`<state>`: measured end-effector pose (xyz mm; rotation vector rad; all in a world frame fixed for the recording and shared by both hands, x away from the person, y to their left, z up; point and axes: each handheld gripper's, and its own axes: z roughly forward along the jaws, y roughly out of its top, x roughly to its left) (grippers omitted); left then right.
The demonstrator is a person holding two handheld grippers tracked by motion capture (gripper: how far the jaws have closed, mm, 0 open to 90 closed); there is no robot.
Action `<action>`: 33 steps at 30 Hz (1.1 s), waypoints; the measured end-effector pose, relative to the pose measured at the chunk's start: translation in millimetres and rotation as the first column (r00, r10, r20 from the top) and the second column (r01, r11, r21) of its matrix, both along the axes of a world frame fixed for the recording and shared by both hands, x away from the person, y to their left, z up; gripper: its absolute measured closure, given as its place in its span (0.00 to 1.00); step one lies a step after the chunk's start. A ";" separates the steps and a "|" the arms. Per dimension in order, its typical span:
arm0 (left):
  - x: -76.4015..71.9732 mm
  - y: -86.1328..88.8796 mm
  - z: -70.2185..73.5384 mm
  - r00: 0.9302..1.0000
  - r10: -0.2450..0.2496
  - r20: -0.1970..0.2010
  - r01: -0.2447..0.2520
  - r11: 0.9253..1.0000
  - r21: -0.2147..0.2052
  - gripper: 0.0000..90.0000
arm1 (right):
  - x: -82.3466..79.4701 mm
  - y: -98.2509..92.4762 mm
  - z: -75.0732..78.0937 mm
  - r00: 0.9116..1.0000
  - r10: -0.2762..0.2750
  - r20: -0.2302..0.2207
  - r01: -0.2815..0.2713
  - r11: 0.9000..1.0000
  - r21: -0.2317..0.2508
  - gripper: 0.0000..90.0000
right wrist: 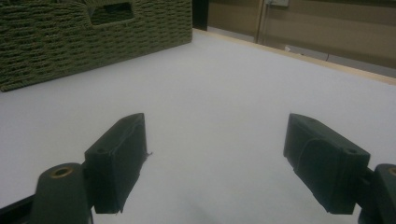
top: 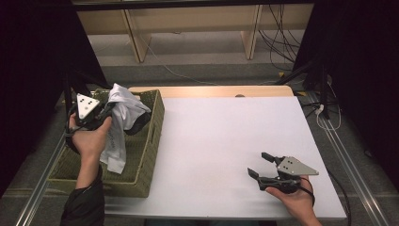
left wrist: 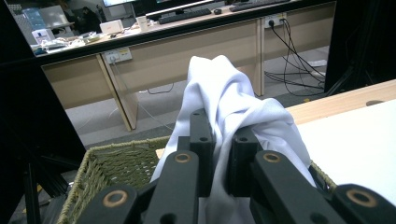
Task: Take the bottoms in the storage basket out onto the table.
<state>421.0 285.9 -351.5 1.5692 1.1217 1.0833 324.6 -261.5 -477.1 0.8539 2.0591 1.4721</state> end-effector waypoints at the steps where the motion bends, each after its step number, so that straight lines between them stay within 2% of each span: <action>1: -0.2 -0.4 0.4 1.000 0.000 0.002 0.000 1.000 0.000 0.92 | 0.0 -0.1 0.0 1.000 0.000 0.000 0.000 1.000 0.000 0.25; 10: -3.7 -2.6 5.3 1.000 -0.007 0.022 0.007 1.000 0.001 0.92 | 0.1 -0.3 0.0 1.000 0.003 0.001 -0.003 1.000 0.014 0.25; 33: -14.2 -9.8 18.5 0.997 -0.029 0.077 0.029 1.000 -0.004 0.92 | -0.2 0.0 0.5 1.000 0.002 0.002 -0.002 1.000 0.012 0.24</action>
